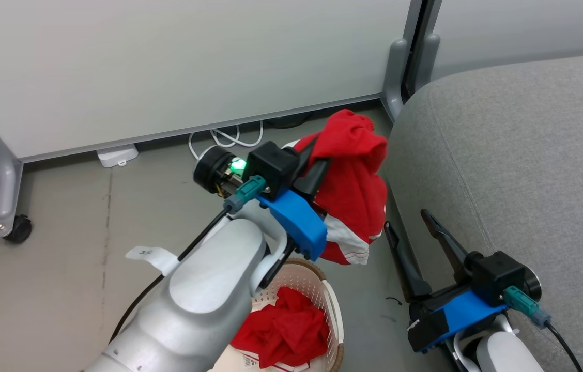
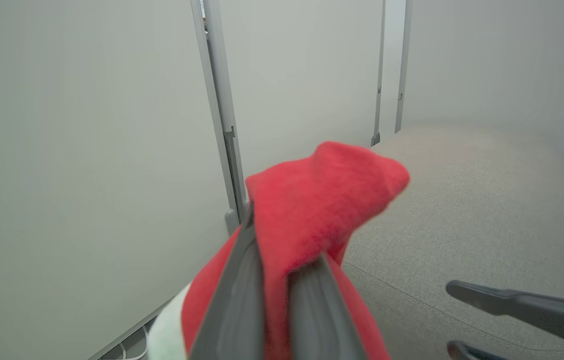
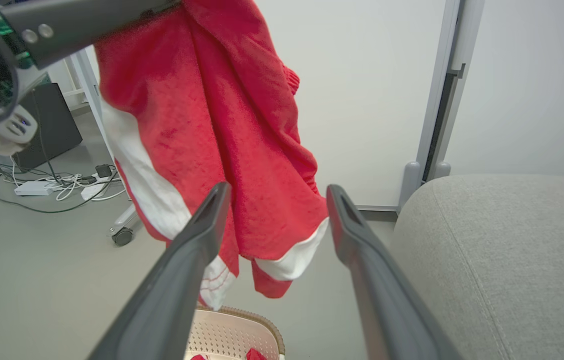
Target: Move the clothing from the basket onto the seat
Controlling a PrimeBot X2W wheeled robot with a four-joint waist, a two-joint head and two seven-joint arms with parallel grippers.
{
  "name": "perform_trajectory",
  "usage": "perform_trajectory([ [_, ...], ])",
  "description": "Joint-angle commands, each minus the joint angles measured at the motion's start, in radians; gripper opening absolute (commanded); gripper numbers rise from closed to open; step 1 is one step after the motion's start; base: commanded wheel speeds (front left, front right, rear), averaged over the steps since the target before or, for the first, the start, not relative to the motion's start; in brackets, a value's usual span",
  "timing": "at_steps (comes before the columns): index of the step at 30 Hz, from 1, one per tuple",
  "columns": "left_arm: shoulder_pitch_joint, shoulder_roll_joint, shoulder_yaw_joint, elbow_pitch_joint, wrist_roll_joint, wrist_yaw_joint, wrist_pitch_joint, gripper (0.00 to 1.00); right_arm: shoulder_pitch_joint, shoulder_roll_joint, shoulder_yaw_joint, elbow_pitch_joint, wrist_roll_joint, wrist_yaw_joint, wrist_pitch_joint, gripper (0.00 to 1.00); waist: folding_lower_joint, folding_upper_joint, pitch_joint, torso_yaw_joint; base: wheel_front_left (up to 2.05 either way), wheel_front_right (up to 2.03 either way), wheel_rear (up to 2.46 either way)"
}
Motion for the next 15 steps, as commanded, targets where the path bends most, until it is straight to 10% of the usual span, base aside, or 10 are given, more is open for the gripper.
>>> perform_trajectory([
  [1, -0.023, 0.0, -0.027, -0.011, -0.021, 0.012, 0.0, 0.0, 0.01, -0.003, 0.005, -0.003, 0.005, 0.0, 0.004, 1.0, 0.0001, -0.0001, -0.004, 0.002, 0.0, 0.0, 0.0],
  [15, -0.083, 0.0, -0.189, -0.011, -0.147, 0.071, -0.018, 0.0, -0.01, -0.003, 0.039, -0.009, 0.01, 0.0, 0.021, 1.0, 0.0001, -0.0001, -0.009, -0.006, 0.0, 0.0, 0.0],
])
